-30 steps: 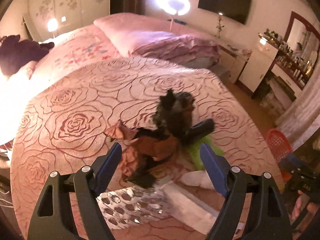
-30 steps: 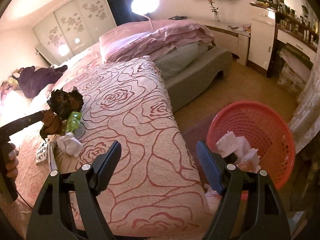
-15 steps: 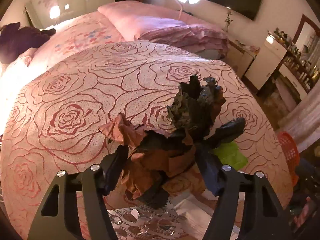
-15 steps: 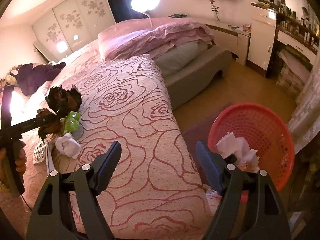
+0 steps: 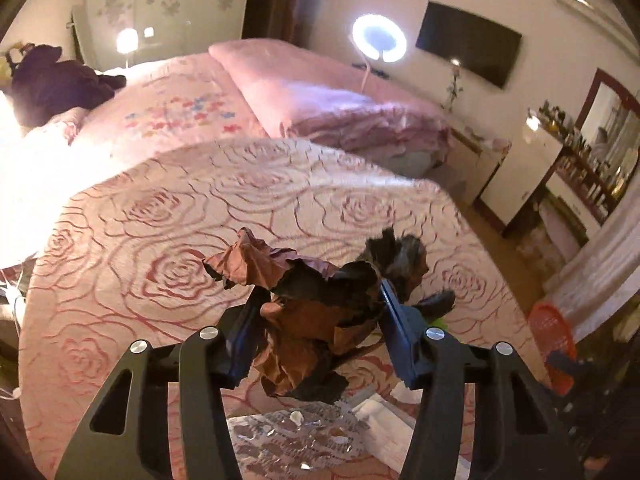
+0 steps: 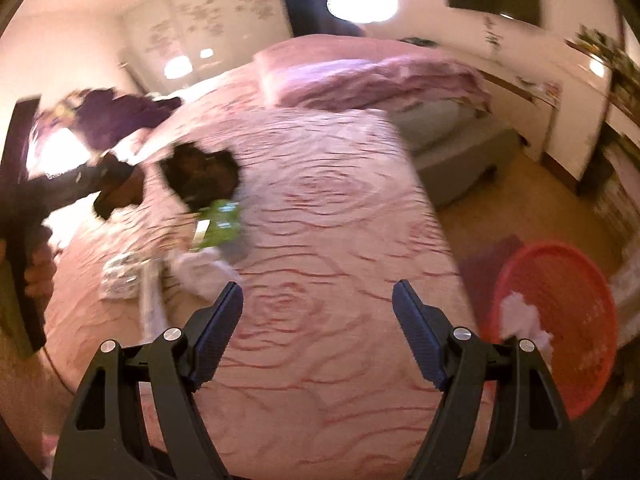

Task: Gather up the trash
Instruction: 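Grasp the long white paper strip with the right tool from the pile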

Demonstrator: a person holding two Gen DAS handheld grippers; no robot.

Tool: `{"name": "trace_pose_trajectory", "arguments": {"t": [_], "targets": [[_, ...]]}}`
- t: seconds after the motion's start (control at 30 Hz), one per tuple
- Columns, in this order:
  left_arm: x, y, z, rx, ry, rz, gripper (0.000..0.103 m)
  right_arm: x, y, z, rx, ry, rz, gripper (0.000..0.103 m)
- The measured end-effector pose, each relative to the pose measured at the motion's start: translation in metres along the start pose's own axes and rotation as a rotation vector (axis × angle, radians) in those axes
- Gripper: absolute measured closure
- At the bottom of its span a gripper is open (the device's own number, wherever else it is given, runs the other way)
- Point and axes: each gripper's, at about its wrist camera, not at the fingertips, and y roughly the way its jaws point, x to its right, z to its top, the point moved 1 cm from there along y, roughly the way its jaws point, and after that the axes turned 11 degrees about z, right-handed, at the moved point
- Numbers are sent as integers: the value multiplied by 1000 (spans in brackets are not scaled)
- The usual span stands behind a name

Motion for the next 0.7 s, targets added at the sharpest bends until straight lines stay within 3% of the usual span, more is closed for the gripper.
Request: {"name": "trace_pose_trajectory", "arguments": {"t": [0.33,0.47,0.57,0.7], "targets": [[-18,-17,-3,30,-35,31,51,-79,35,-9,-104,-194,183,29],[-25,-18,-5,29,-42,39,51,-100,49,-13,-132,-257,203,30],[-28,-18,-8,27,-44,43,51,-105,61,-16,-152,-282,203,35],[-31,-17,-11,19,-48,50,51,-108,71,-23,-183,-312,199,50]]}}
